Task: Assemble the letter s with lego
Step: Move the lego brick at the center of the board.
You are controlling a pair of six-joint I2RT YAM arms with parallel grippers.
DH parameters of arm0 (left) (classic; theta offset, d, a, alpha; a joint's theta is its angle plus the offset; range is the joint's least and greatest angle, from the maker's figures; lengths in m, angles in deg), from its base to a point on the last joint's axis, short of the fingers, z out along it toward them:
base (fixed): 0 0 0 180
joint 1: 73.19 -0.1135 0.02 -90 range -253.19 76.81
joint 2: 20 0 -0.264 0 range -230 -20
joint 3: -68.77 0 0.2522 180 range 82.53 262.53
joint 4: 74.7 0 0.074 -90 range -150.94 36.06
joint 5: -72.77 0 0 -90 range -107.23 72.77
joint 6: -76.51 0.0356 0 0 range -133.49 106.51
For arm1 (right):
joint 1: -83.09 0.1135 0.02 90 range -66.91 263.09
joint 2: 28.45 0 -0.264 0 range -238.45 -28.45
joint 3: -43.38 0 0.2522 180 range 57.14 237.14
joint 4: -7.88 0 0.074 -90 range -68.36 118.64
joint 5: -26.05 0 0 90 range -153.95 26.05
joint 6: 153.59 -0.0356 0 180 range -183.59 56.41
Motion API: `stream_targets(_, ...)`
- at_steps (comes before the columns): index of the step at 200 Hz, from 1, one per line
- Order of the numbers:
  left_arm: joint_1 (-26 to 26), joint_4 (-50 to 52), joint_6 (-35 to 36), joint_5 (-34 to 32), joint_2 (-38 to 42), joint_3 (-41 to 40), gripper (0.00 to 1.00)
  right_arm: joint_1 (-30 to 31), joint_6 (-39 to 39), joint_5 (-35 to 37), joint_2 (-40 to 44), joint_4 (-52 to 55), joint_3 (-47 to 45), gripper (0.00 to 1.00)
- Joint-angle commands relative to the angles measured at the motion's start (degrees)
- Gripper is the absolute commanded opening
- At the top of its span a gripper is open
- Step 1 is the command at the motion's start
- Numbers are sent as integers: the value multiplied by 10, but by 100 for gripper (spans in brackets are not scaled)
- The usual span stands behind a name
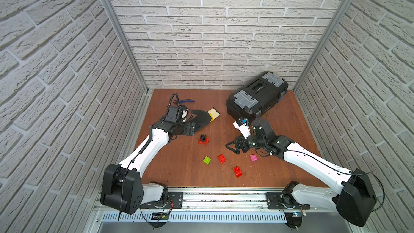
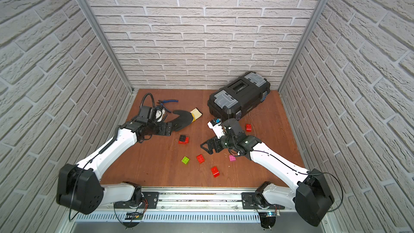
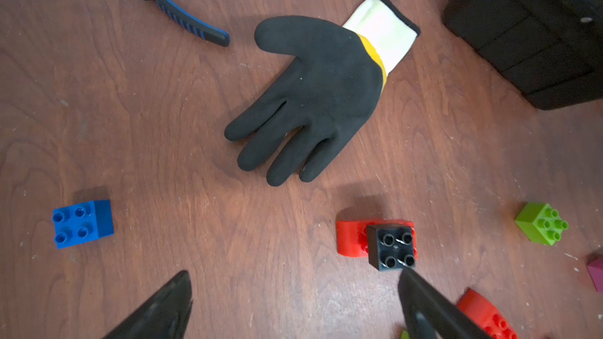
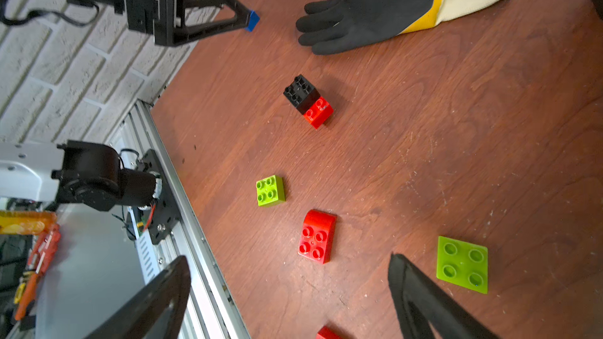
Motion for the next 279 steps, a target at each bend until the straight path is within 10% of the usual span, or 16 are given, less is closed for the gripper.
stream_targets(1, -4, -12, 16, 19, 14, -12, 98, 32, 38, 38, -4, 13, 18, 93)
stream_targets(130, -15, -13, 9, 89, 16, -25, 98, 251, 42, 207, -214, -59, 96, 77)
stream_targets(279, -19, 0, -12, 160, 2, -21, 98, 262, 71, 248, -287, -45, 124, 63)
